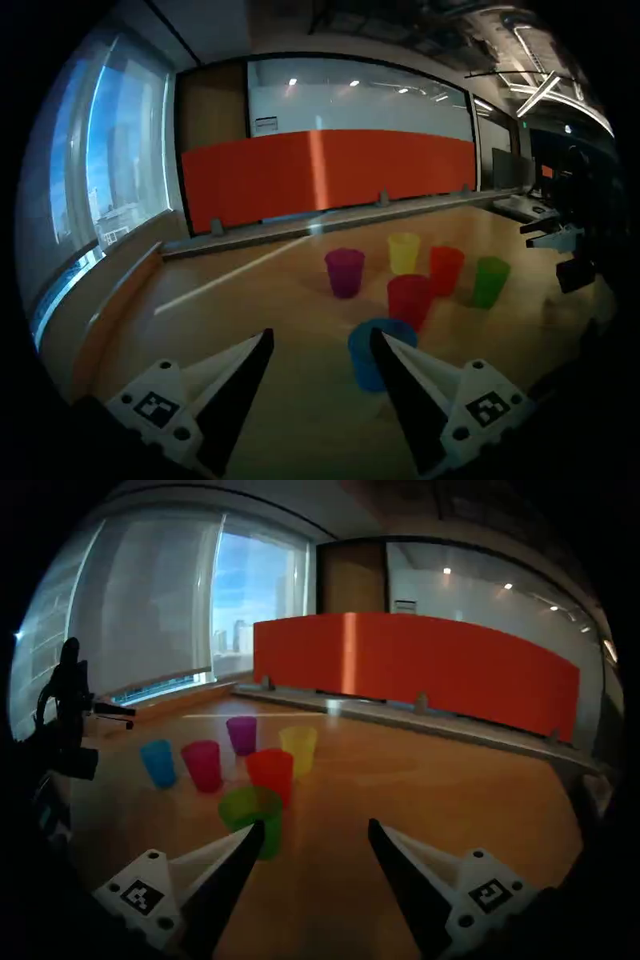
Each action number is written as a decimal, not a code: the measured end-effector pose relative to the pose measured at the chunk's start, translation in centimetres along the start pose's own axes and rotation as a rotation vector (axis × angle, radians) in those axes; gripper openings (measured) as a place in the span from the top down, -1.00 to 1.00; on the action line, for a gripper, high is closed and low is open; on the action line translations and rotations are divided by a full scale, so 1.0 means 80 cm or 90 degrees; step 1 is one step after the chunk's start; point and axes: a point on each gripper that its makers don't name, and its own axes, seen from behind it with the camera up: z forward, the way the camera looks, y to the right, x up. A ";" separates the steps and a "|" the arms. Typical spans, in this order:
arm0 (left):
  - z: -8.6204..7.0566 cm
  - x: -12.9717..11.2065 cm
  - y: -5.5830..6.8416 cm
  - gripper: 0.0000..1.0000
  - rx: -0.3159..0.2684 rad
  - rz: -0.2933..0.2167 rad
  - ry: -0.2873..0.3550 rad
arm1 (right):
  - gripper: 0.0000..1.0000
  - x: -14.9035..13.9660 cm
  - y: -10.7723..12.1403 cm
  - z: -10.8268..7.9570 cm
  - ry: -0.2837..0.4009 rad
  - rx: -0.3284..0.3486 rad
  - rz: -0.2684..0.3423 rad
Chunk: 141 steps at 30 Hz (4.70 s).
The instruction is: Pour water
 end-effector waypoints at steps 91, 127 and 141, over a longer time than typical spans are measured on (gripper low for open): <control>0.046 0.035 0.013 -0.77 0.176 -0.078 0.230 | -0.99 0.051 0.101 -0.025 0.138 -0.323 0.057; 0.069 0.016 0.018 -0.78 0.159 -0.077 0.190 | -0.99 0.060 0.114 -0.039 0.159 -0.325 0.062; 0.070 0.016 0.018 -0.77 0.157 -0.077 0.190 | -0.99 0.062 0.134 -0.053 0.224 -0.332 0.065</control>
